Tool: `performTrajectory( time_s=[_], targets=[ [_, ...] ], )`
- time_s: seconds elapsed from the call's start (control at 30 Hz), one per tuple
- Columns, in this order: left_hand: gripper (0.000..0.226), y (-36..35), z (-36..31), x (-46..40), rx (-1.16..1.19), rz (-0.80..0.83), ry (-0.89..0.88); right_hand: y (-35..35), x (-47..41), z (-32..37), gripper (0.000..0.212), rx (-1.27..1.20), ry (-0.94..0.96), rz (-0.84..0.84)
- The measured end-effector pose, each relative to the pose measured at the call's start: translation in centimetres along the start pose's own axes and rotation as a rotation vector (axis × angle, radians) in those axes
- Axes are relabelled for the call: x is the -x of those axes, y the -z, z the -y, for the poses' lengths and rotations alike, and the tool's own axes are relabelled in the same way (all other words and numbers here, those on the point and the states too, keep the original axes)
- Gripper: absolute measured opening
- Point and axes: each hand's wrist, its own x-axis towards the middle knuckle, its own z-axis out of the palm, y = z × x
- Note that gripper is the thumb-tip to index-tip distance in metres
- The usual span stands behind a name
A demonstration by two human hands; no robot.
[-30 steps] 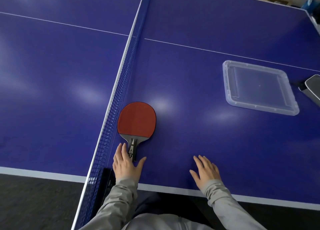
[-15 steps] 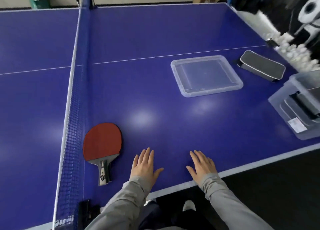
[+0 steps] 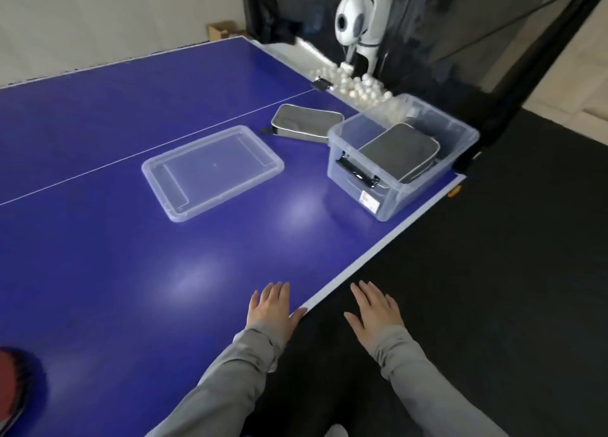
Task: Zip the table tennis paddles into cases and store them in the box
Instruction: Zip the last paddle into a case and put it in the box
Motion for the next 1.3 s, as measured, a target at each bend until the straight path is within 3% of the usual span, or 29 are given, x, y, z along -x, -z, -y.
performTrajectory(
  time_s=[0.27, 0.53, 0.97, 1.3],
  targets=[
    [0.07, 3.9, -14.1, -7.8, 0.028, -0.154, -0.115, 5.6, -0.7, -14.2, 0.06, -0.039, -0.153, -0.126],
    [0.069, 8.8, -20.7, -17.5, 0.062, -0.348, -0.113, 12.6, -9.4, -21.4, 0.06, -0.061, -0.15, -0.234],
    [0.073, 13.4, -22.9, -32.4, 0.159, -0.436, 0.179, 23.4, -27.1, -25.1, 0.06, 0.009, 0.156, -0.311],
    [0.079, 15.1, -20.6, -37.5, 0.317, -0.53, 0.528, 28.5, -40.0, -21.8, 0.06, 0.114, 0.481, -0.287]
  ],
)
